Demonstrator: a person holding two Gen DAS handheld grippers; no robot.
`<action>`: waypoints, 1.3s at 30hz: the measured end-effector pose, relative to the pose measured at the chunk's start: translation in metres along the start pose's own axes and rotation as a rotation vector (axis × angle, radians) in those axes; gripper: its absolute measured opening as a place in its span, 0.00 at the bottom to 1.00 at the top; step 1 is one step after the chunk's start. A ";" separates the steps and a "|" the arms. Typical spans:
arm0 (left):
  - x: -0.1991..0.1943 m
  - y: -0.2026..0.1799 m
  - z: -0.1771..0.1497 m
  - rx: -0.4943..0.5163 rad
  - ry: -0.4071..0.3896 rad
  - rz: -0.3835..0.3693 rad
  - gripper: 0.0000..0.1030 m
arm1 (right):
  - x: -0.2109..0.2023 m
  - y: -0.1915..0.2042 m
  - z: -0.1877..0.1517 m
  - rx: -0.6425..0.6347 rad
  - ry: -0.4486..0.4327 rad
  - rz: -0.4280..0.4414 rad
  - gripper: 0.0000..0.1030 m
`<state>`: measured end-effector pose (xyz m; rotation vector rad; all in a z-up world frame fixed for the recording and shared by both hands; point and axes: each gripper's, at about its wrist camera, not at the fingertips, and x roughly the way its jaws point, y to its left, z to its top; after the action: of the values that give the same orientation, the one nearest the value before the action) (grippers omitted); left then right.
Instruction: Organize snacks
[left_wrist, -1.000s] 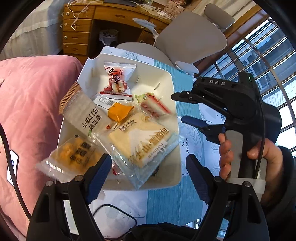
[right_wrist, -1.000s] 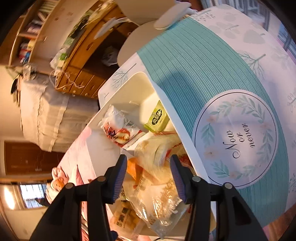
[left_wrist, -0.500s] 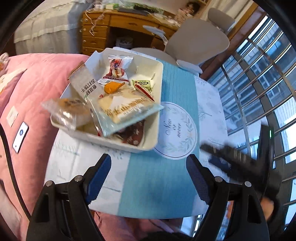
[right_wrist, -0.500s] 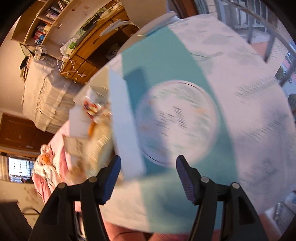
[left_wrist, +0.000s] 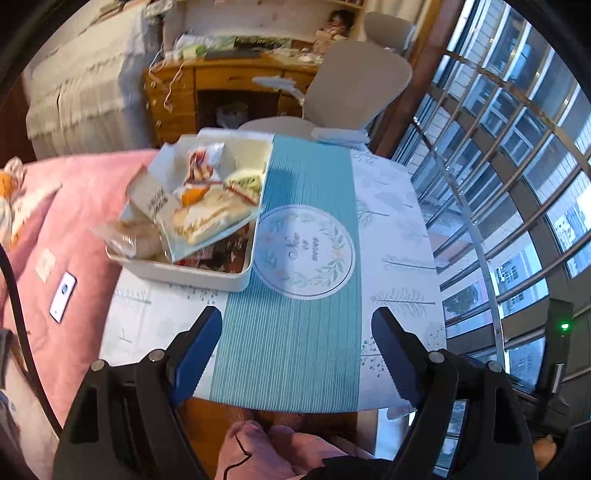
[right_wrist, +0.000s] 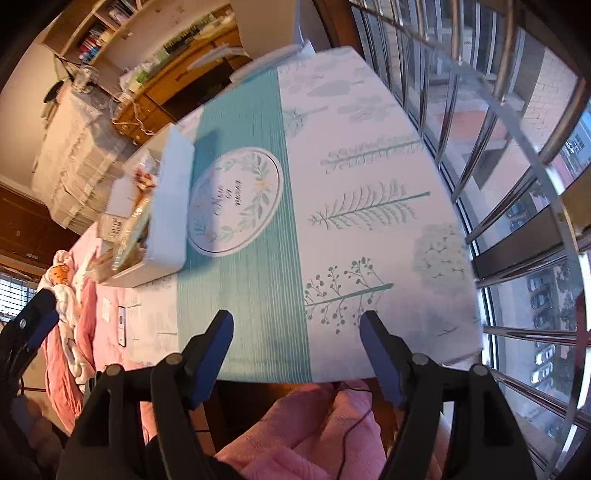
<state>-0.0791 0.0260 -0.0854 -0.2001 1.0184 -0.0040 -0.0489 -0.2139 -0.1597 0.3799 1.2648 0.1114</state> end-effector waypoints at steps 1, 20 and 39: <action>-0.006 -0.005 0.001 0.011 -0.011 0.004 0.80 | -0.009 0.002 0.000 -0.013 -0.016 0.006 0.72; -0.073 -0.018 0.002 0.110 -0.108 0.094 0.95 | -0.120 0.086 -0.028 -0.203 -0.222 -0.032 0.96; -0.062 -0.002 -0.030 0.148 -0.051 0.136 0.97 | -0.093 0.101 -0.069 -0.170 -0.136 -0.126 1.00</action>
<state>-0.1370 0.0251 -0.0484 0.0045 0.9749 0.0487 -0.1301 -0.1317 -0.0584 0.1581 1.1327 0.0834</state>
